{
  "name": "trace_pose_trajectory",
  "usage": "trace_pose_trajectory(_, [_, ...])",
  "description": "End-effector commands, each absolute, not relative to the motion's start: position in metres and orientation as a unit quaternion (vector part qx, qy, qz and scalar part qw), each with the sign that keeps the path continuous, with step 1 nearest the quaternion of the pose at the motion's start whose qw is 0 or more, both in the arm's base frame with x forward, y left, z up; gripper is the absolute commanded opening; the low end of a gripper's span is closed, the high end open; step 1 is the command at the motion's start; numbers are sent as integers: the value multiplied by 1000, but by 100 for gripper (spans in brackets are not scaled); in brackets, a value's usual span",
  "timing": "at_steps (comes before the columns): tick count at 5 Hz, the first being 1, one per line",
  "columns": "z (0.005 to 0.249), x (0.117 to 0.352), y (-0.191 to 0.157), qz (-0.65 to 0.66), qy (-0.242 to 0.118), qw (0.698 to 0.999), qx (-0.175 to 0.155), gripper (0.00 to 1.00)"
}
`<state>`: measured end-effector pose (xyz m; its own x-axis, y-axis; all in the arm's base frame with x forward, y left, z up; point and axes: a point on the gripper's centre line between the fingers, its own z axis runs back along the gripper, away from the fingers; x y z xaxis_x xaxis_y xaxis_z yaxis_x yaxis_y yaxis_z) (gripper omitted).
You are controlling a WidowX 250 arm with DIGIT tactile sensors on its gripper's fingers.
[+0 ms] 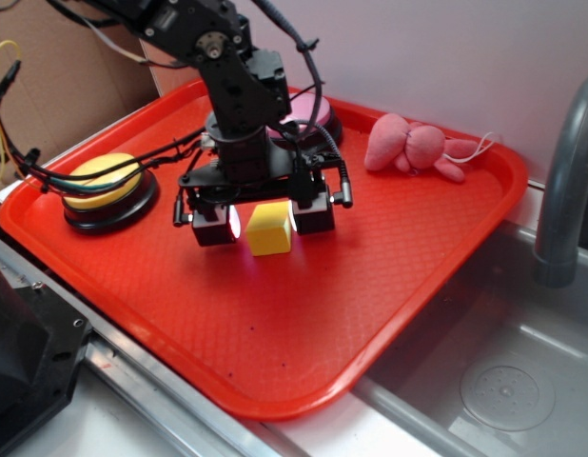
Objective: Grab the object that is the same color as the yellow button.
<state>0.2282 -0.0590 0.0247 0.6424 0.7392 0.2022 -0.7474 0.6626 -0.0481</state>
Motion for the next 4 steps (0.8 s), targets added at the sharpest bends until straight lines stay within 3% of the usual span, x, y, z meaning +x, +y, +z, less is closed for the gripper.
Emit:
trace_pose_trajectory(1, [45, 231, -46, 410, -136, 902, -23, 0])
trace_pose_trajectory(2, [71, 231, -40, 345, -130, 929, -44, 0])
trace_pose_trajectory(3, [111, 231, -37, 225, -99, 969, -32, 0])
trace_pose_trajectory(4, [142, 224, -39, 136, -92, 986, -16, 0])
